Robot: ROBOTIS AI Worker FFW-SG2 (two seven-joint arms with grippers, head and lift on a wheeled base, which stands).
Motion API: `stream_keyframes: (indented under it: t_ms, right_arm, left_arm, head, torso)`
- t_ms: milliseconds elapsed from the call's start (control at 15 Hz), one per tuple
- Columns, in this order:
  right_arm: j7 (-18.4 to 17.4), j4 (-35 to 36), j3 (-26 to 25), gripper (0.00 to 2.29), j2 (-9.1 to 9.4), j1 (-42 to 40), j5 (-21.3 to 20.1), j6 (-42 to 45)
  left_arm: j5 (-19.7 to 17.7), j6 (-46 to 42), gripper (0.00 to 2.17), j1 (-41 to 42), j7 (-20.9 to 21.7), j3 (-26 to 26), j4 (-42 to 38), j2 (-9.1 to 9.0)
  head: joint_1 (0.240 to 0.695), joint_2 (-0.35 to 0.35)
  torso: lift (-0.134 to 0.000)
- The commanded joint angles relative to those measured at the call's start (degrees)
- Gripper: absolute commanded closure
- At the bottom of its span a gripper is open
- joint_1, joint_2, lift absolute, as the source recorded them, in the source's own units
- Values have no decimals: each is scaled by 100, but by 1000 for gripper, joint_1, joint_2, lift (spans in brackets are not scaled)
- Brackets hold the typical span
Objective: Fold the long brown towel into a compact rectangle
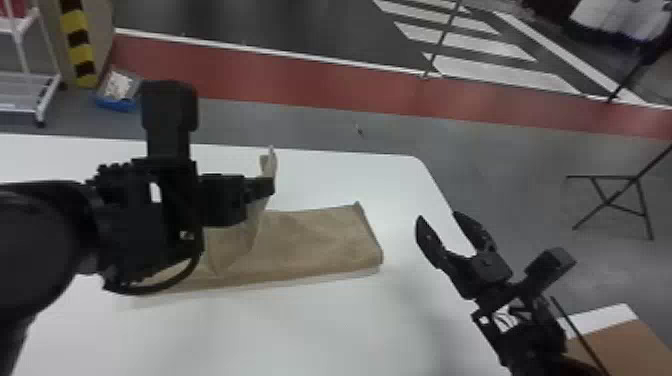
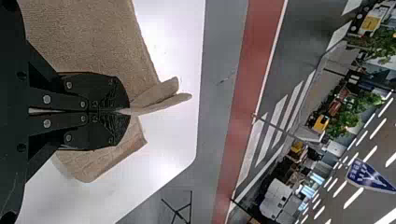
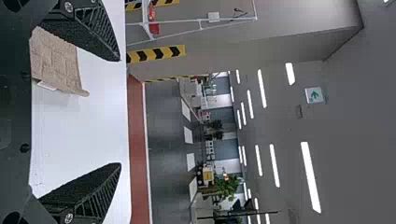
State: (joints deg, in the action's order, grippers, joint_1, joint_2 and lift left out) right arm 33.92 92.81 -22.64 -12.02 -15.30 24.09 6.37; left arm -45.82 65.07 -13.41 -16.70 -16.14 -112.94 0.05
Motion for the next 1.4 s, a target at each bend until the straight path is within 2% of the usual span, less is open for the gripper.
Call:
stream_keyframes:
  t_ms: [0,400,467,533,667,933,1200,1333]
  right_arm:
    - [53,-219,-39,83,-2,-8,-1,334]
    - [141,-773,-56,83,-186,44,228,861]
    - [141,-799,-56,83,-186,53,237,896]
    - [141,-834,-39,83,-186,71,237,914]
    - [141,-896,-12,83,-186,79,246,967]
    - [176,-896,-48,83,-178,53,307,1019]
    - [185,-817,-56,87,-143,27,307,949]
    - [97,-553,23,221,-125,27,281,650]
  left_arm:
    - [213,-183,2138,-83,9,-240,272,-19]
    - [380,-710,2115,-179,-44,-671,729,-19]
    - [380,-763,1956,-179,-44,-732,764,-19]
    - [380,-798,1393,-179,18,-811,799,-19]
    - [380,-1061,43,-188,202,-1058,984,-19]
    - [380,-1237,19,-381,360,-1348,1336,-19]
    - [372,-1272,19,-373,352,-1216,1248,-19]
    - [609,-1431,26,-346,316,-1128,940,13]
  head:
    - [695,-350]
    - [695,-350]
    - [695,-350]
    - [695,-350]
    - [695,-350]
    - [695,-350]
    - [695,-350]
    - [695,-350]
  torso:
    - [-124]
    - [-124]
    - [-124]
    - [-124]
    - [-124]
    - [-124]
    - [-124]
    - [-124]
